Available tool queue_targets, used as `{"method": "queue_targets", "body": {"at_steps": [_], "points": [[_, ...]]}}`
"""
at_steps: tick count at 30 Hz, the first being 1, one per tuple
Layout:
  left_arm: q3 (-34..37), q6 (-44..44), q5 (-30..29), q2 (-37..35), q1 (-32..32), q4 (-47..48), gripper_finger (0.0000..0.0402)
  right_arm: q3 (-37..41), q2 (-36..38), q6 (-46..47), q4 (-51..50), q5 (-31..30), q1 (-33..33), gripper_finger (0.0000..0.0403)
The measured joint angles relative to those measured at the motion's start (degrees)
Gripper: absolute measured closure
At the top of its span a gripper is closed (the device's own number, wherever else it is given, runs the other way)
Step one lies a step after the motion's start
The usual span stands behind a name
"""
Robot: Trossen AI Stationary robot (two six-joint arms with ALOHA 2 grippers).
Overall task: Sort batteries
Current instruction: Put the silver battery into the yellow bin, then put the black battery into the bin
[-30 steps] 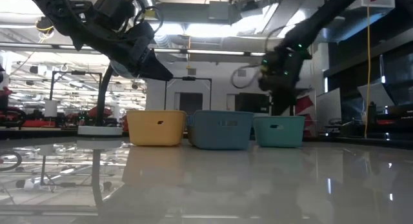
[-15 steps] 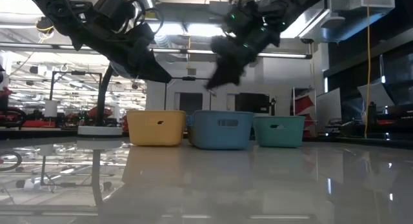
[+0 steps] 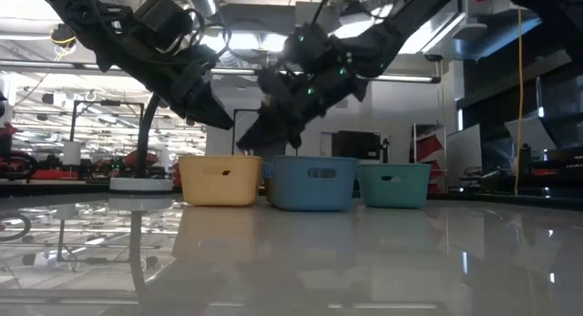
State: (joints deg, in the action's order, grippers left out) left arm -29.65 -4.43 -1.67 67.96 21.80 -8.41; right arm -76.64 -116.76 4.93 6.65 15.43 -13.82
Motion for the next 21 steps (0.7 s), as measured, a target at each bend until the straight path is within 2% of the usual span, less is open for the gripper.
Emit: {"method": "queue_targets", "body": {"at_steps": [5,11,14,21], "points": [[0.0,0.7,0.0,0.0,0.0,0.0,0.0245,0.0,-1.6,2.2,0.3,-4.6,0.0,0.0377],[0.0,1.4,0.0,0.0,0.0,0.0,0.0245,0.0,-1.6,2.0,1.0,-4.4,0.0,0.0366],[0.0,1.4,0.0,0.0,0.0,0.1,0.0245,0.0,-1.6,2.2,0.7,-4.3,0.0,0.0330],[0.0,0.8,0.0,0.0,0.0,-1.0,0.0245,-0.1,-1.0,1.2,-0.1,-4.3,-0.1,0.0220]]}}
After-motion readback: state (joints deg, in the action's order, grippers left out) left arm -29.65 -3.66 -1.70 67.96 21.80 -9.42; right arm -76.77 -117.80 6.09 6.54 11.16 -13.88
